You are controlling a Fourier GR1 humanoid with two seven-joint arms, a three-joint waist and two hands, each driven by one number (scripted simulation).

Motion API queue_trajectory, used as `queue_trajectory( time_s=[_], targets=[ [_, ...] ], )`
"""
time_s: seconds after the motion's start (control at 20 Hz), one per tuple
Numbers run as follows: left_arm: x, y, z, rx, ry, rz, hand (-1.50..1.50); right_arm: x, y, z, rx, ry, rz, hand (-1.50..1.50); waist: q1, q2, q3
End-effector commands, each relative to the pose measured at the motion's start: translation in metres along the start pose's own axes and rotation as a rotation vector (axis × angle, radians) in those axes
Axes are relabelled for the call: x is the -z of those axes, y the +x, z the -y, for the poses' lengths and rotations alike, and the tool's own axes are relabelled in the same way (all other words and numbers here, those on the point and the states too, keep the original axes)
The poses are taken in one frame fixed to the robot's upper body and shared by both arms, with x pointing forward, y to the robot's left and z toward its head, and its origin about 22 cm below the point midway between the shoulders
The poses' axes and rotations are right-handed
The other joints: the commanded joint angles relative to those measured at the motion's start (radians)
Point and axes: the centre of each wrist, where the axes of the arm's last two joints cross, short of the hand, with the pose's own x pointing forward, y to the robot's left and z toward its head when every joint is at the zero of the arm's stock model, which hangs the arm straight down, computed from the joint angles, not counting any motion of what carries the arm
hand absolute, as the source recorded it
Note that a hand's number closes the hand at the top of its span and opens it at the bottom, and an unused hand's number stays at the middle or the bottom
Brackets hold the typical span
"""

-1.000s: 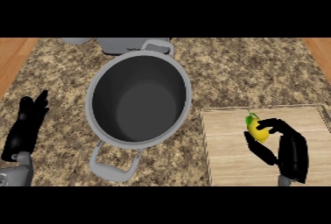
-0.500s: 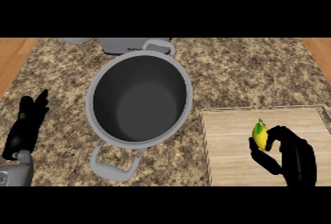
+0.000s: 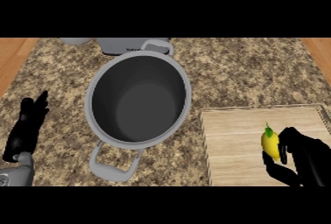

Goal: Pick the lemon from the tray and place it in the pot

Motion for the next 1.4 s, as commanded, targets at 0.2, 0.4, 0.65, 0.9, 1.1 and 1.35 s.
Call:
queue_trajectory(
  time_s=[0.2, 0.4, 0.65, 0.9, 1.1, 1.35],
  targets=[
    [-0.001, -0.005, -0.002, 0.001, 0.011, 0.007, 0.00, -0.027, 0.057, 0.089, 0.185, -0.318, 0.187, 1.50, -0.009, 0.000, 0.005],
    [0.001, 0.014, 0.000, -0.002, 0.004, 0.000, 0.00, -0.041, 0.074, 0.128, 0.314, -0.443, 0.296, 1.50, -0.004, 0.000, 0.006],
    [-0.002, -0.004, -0.005, -0.008, -0.016, 0.007, 0.00, -0.051, 0.112, 0.163, 0.292, -0.485, 0.319, 1.50, 0.014, 0.001, 0.003],
    [-0.010, -0.004, -0.003, -0.004, -0.031, 0.008, 0.00, -0.026, 0.163, 0.185, 0.273, -0.374, 0.373, 1.50, 0.020, 0.001, 0.004],
    [0.000, 0.008, 0.006, -0.016, -0.025, -0.008, 0.00, -0.029, 0.211, 0.202, 0.306, -0.316, 0.381, 1.50, 0.013, 0.001, 0.004],
    [0.011, 0.003, 0.012, 0.012, -0.034, 0.008, 0.00, 0.013, 0.256, 0.200, 0.336, -0.216, 0.321, 1.50, 0.019, 0.006, 0.004]
  ],
)
